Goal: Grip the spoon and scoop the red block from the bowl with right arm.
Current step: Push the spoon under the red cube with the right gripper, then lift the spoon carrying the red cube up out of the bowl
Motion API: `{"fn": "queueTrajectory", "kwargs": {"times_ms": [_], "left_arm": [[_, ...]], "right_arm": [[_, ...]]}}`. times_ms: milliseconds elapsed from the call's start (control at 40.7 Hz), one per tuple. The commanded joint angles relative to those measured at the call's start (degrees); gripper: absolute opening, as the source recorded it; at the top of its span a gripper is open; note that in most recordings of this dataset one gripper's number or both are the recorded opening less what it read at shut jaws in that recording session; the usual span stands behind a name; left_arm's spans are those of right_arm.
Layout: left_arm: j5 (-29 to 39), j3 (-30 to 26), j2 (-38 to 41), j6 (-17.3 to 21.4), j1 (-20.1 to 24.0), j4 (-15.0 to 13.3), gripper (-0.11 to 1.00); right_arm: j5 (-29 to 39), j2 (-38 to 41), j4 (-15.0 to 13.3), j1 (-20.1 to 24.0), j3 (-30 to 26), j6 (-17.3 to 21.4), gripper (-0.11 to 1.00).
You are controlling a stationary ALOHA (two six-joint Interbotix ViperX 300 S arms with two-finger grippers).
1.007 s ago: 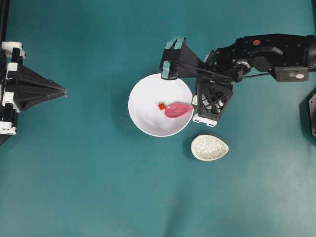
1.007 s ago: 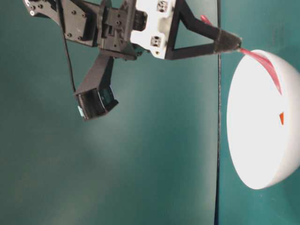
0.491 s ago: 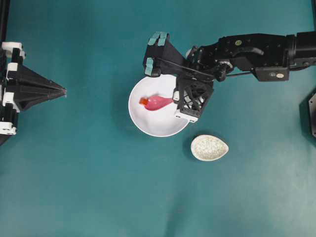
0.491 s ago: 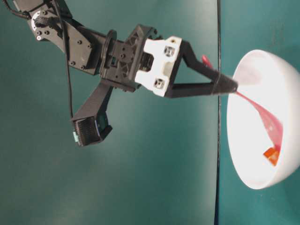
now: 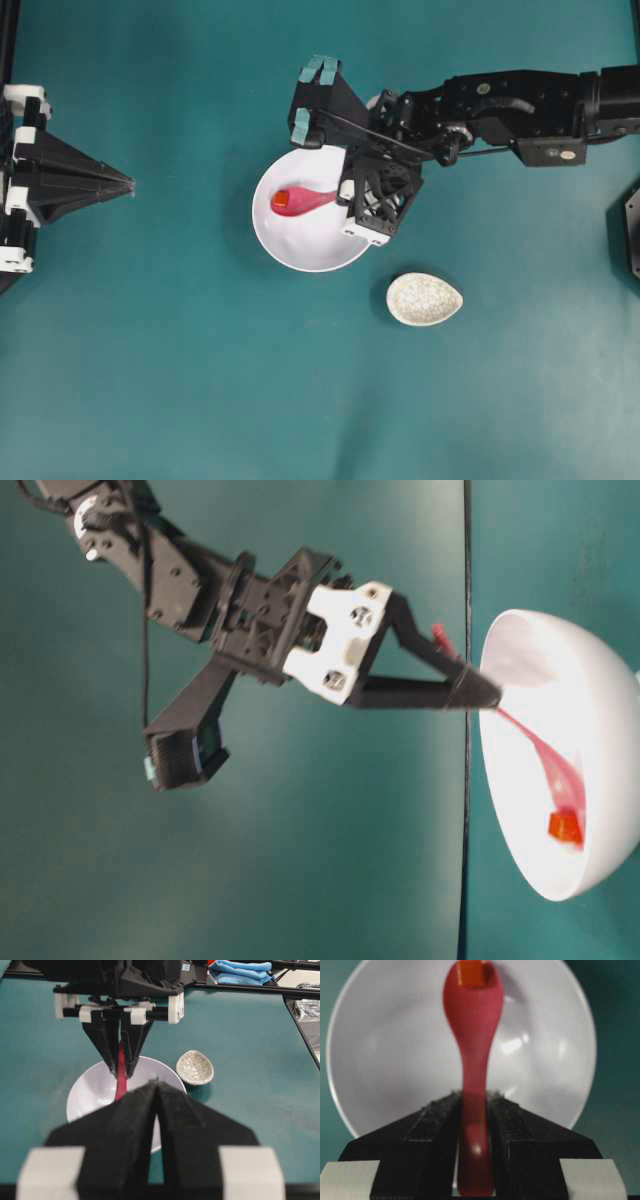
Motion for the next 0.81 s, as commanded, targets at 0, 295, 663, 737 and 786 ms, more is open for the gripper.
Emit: {"fn": "queueTrajectory", "kwargs": {"times_ms": [0,295,663,737,786], "left_arm": [[-0.62,-1.67,0.44,0.00,0.09,0.09,0.00],[-0.70,-1.67,0.44,-0.09,0.00,0.09,0.00],[-0.70,-1.76,0.44,-0.18,0.00,0.09,0.00],[-0.79,-1.76,0.35,-0.18,0.00,0.09,0.00],[-0.70,-1.76,0.26,-0.18,0.00,0.09,0.00]], "right_arm": [[-2.55,-3.16,0.00,0.70,1.05,0.09,0.24],[-16.44,-10.72,-0.09,2.72,13.10,0.00,0.24],[-20.48,-24.08,-0.09,2.99,19.16,0.09,0.24],[-18.02,-25.84,-0.09,2.99,16.96,-0.26,0.24],[-16.26,-26.54,-0.18,2.99,15.21,-0.26,0.24]]}}
